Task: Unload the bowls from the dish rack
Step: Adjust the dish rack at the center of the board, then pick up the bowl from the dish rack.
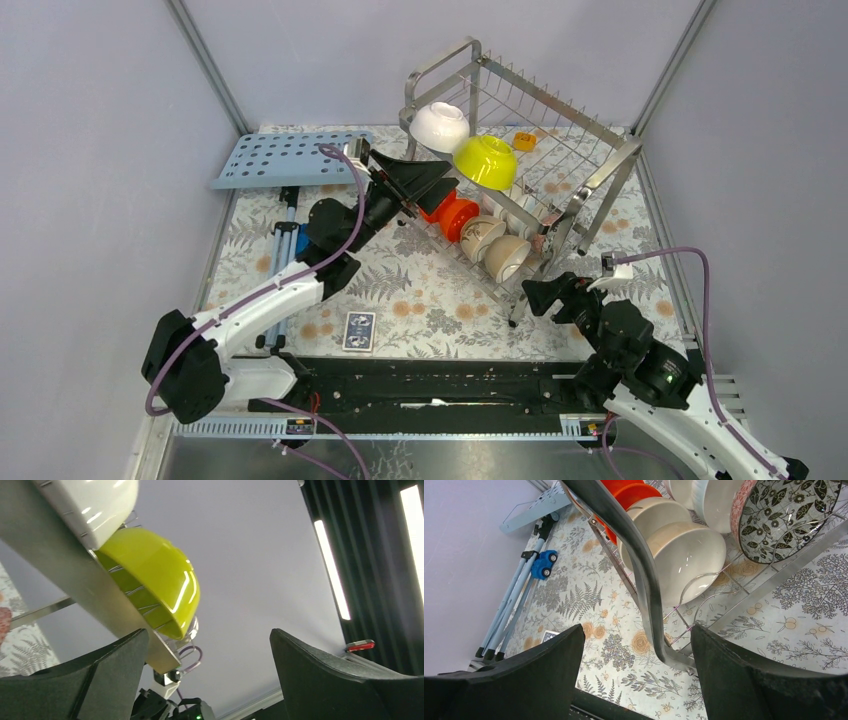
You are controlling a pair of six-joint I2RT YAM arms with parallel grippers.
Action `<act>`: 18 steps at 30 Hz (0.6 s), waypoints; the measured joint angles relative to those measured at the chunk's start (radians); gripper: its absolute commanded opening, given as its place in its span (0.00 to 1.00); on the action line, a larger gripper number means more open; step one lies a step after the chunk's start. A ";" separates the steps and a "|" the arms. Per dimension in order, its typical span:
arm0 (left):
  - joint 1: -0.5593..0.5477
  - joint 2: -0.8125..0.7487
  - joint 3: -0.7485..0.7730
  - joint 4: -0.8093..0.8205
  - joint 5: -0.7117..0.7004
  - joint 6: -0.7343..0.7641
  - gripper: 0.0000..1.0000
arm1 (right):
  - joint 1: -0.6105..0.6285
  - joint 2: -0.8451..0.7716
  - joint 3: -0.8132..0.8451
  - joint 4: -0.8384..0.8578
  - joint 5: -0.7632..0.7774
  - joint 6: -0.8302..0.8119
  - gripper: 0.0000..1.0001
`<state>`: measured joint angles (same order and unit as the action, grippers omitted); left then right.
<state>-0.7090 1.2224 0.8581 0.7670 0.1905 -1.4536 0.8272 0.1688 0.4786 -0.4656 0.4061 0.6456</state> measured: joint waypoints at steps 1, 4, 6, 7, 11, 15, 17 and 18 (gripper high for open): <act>0.000 0.000 0.002 0.013 0.003 -0.007 0.93 | 0.000 -0.002 0.000 0.000 0.000 0.000 0.85; 0.000 0.005 0.011 0.045 0.014 -0.028 0.90 | 0.000 -0.003 -0.003 0.000 0.000 0.000 0.85; 0.000 0.014 0.016 0.071 0.021 -0.042 0.87 | 0.000 -0.003 -0.006 0.000 0.000 0.000 0.85; 0.000 0.023 0.019 0.084 0.026 -0.049 0.86 | 0.000 -0.003 -0.007 0.000 0.000 0.000 0.85; 0.000 0.062 0.023 0.113 0.044 -0.074 0.82 | 0.000 -0.006 -0.009 0.000 0.001 0.000 0.85; 0.000 0.089 0.024 0.119 0.055 -0.090 0.77 | 0.000 -0.006 -0.009 0.000 0.002 0.000 0.85; 0.000 0.096 0.025 0.122 0.058 -0.095 0.74 | 0.000 -0.006 -0.009 0.000 0.002 0.000 0.85; 0.000 0.098 0.026 0.124 0.060 -0.097 0.73 | 0.000 -0.007 -0.009 0.000 0.002 0.000 0.85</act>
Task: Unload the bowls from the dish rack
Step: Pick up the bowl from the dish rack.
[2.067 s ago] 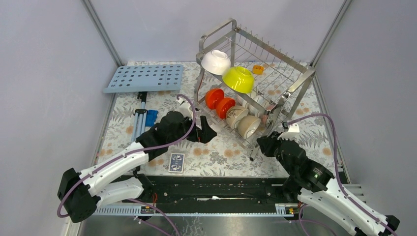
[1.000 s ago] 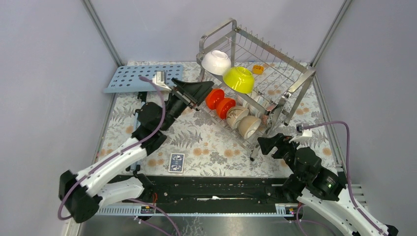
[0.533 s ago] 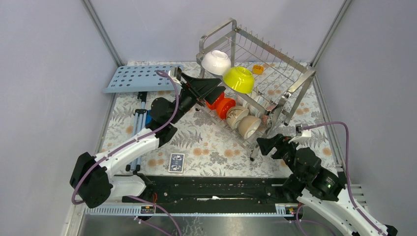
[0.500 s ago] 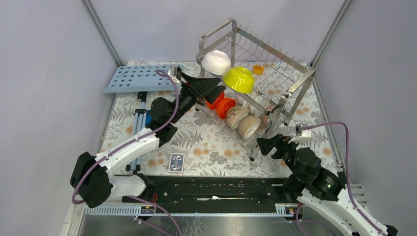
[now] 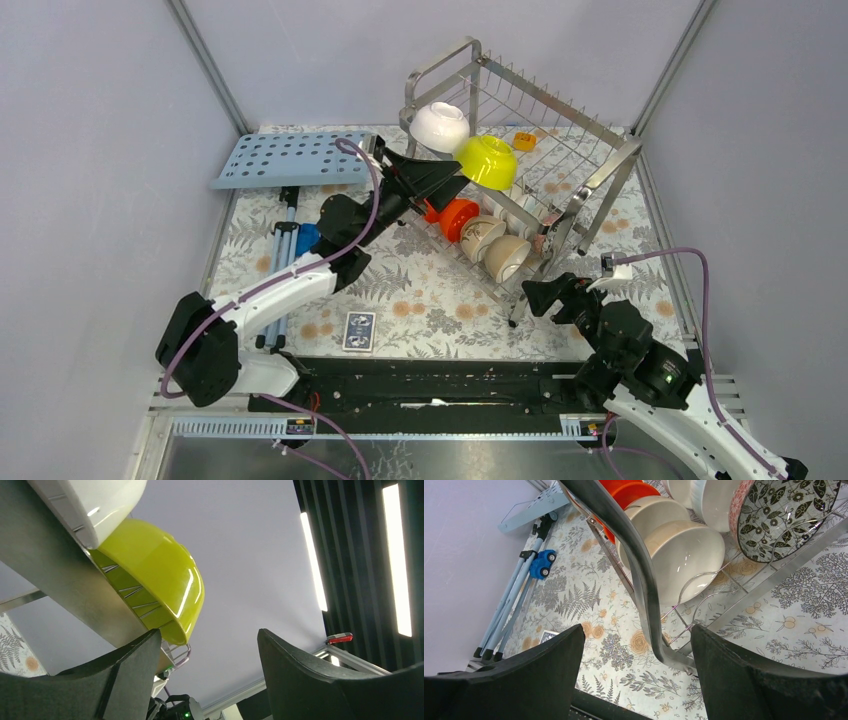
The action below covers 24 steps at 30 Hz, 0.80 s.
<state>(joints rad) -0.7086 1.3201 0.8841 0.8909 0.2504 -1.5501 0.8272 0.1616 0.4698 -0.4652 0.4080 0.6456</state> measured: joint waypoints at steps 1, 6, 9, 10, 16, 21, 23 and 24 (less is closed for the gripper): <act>0.000 0.003 0.003 0.002 0.001 -0.002 0.71 | 0.000 0.000 0.000 0.000 0.000 0.000 0.85; 0.000 0.029 0.029 0.035 0.011 -0.011 0.65 | 0.000 -0.008 0.000 0.000 0.000 0.000 0.85; 0.000 0.049 0.036 0.059 0.017 -0.023 0.62 | 0.000 -0.015 -0.003 0.000 0.001 0.000 0.85; 0.000 0.056 0.037 0.065 0.021 -0.025 0.61 | 0.000 -0.018 -0.003 -0.001 0.002 0.000 0.85; 0.000 0.090 0.040 0.093 0.035 -0.041 0.56 | 0.000 -0.037 -0.004 -0.001 0.004 0.000 0.85; 0.000 0.112 0.053 0.115 0.040 -0.050 0.51 | 0.000 -0.039 -0.006 0.000 0.015 0.000 0.86; 0.000 0.122 0.055 0.130 0.042 -0.054 0.48 | 0.000 -0.039 -0.011 -0.001 0.018 0.000 0.86; 0.000 0.125 0.056 0.133 0.042 -0.056 0.46 | 0.000 -0.039 -0.013 -0.001 0.018 0.000 0.86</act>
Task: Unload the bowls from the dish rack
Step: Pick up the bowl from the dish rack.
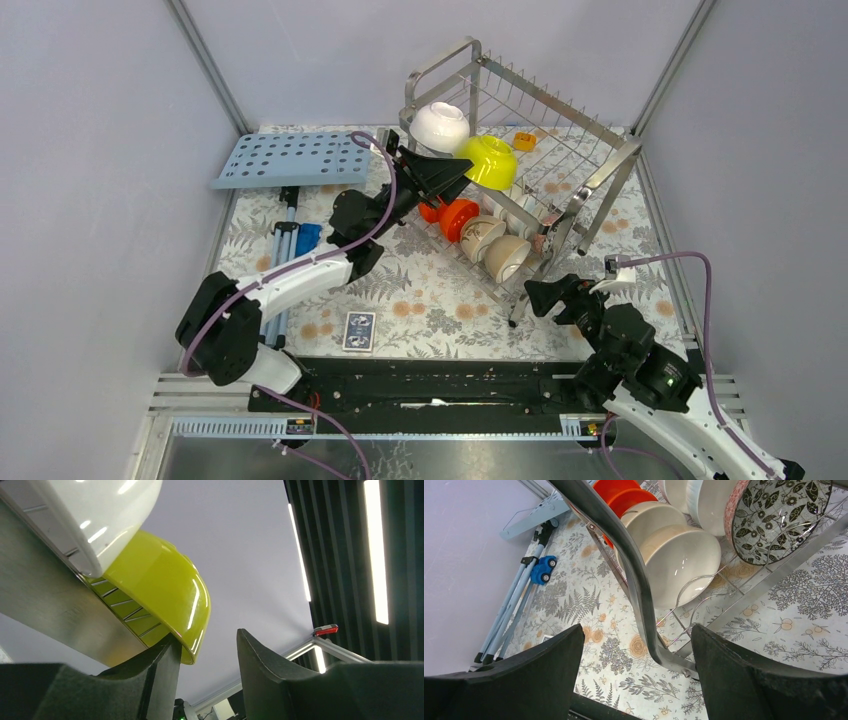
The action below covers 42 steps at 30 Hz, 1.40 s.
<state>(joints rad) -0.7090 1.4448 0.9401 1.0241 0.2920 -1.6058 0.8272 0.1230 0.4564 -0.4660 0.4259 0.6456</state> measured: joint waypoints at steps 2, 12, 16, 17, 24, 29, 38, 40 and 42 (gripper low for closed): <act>0.000 0.011 0.003 0.016 0.000 -0.003 0.42 | 0.000 0.000 -0.002 0.000 0.000 0.000 0.86; -0.001 0.050 0.014 0.065 0.004 -0.026 0.29 | 0.000 -0.008 -0.003 0.000 0.001 0.000 0.86; -0.001 0.060 0.015 0.077 0.008 -0.033 0.25 | 0.000 -0.010 -0.004 0.000 0.001 0.000 0.86; -0.001 0.061 0.016 0.079 0.008 -0.034 0.23 | 0.000 -0.010 -0.004 0.000 0.001 0.000 0.86; -0.006 0.064 0.018 0.086 0.011 -0.040 0.00 | 0.000 -0.013 -0.012 0.000 0.001 0.000 0.86; -0.009 0.077 0.038 0.093 0.010 -0.036 0.00 | 0.000 -0.020 -0.012 0.001 0.000 0.000 0.86; -0.010 0.111 0.083 0.119 0.013 -0.036 0.00 | 0.000 -0.055 -0.013 0.000 -0.002 0.000 0.89; -0.010 0.120 0.107 0.126 0.018 -0.036 0.00 | 0.000 -0.071 -0.013 0.000 -0.007 0.000 0.91; -0.010 0.126 0.135 0.130 0.021 -0.035 0.00 | 0.000 -0.087 -0.013 -0.001 -0.014 0.002 0.92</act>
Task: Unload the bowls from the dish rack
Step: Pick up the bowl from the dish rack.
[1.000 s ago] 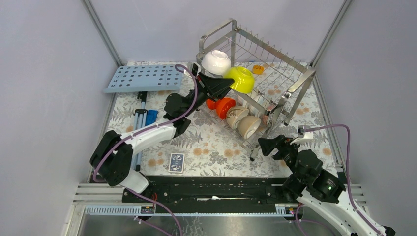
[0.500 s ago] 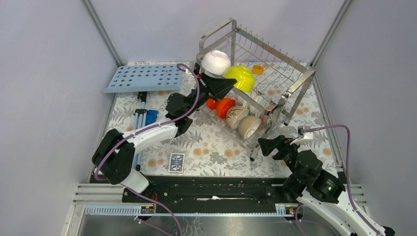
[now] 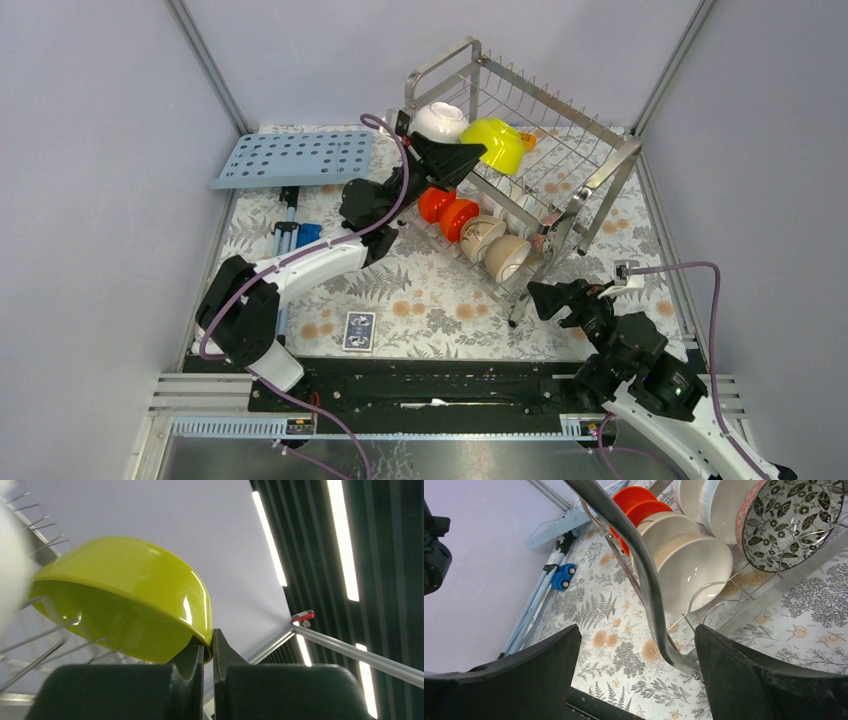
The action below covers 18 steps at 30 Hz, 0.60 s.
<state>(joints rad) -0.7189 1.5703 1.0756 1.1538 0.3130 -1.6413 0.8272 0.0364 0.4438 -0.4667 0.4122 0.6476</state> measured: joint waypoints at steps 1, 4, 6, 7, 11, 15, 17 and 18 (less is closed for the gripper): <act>0.000 0.003 0.017 0.001 0.002 0.000 0.00 | 0.000 -0.009 0.000 0.000 -0.006 0.002 0.92; 0.000 0.005 0.071 0.003 0.006 0.003 0.00 | 0.000 -0.020 0.007 -0.008 -0.014 0.008 0.94; 0.000 0.005 0.106 0.013 0.009 0.008 0.00 | 0.000 -0.020 0.018 -0.020 -0.020 0.011 0.95; 0.000 0.005 0.122 0.018 0.010 0.011 0.00 | 0.000 -0.020 0.023 -0.024 -0.025 0.013 0.95; 0.000 0.008 0.172 0.024 0.017 0.019 0.00 | 0.000 -0.020 0.053 -0.029 -0.043 0.013 0.96; 0.000 0.011 0.204 0.018 0.031 0.027 0.00 | 0.000 -0.020 0.094 -0.040 -0.078 0.011 0.96; 0.000 0.008 0.211 0.004 0.042 0.044 0.00 | 0.000 -0.019 0.122 -0.046 -0.101 0.007 0.96; 0.000 0.001 0.211 -0.018 0.052 0.058 0.00 | 0.000 -0.018 0.142 -0.051 -0.119 0.003 0.96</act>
<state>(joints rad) -0.7189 1.5715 1.2865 1.1355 0.3649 -1.5837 0.8272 0.0185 0.5858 -0.5175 0.2928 0.6506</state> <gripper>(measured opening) 0.052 0.960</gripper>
